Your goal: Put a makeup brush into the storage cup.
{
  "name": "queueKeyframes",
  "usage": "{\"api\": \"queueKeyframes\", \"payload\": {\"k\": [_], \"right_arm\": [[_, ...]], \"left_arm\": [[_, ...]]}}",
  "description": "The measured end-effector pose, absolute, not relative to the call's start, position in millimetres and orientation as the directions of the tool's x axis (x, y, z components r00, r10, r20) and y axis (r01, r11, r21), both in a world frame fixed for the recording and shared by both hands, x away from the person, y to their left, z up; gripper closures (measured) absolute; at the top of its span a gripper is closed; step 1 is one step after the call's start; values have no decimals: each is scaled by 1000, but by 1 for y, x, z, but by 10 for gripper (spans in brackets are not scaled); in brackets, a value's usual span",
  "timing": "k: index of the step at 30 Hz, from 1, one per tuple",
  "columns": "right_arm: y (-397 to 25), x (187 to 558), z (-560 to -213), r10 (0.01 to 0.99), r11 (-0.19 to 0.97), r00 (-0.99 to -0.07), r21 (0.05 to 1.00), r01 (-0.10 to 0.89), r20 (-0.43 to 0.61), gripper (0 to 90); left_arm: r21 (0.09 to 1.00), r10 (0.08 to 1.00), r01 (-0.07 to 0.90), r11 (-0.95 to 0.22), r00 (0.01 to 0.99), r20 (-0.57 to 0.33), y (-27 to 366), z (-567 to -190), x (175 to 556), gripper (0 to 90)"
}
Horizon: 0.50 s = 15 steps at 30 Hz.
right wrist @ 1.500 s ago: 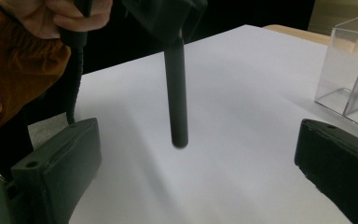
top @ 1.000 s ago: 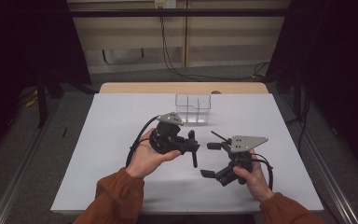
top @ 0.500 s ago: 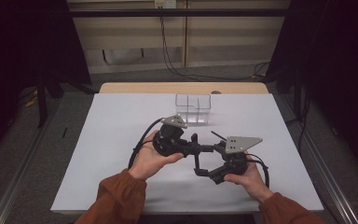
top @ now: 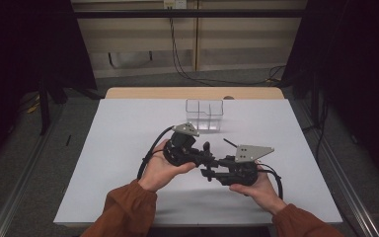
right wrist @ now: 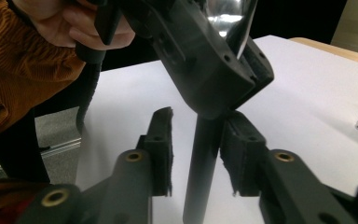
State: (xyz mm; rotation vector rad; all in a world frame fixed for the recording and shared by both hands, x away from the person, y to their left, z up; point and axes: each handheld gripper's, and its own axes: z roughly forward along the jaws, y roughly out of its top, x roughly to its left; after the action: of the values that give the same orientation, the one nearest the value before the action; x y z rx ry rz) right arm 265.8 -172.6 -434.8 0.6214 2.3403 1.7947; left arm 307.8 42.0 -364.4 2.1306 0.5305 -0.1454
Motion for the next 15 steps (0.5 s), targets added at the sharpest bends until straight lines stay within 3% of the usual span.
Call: {"api": "queueKeyframes", "payload": {"k": [10,15], "right_arm": [[-174,267,-436,413,186,-896,948,257,162,790],[-177,267,-435,419,174,-892,949,263,171,802]], "left_arm": [[765,317,419,-489,902,-292,43,-365,308,793],[773,316,417,-479,903,-291,44,-365,308,792]]}}
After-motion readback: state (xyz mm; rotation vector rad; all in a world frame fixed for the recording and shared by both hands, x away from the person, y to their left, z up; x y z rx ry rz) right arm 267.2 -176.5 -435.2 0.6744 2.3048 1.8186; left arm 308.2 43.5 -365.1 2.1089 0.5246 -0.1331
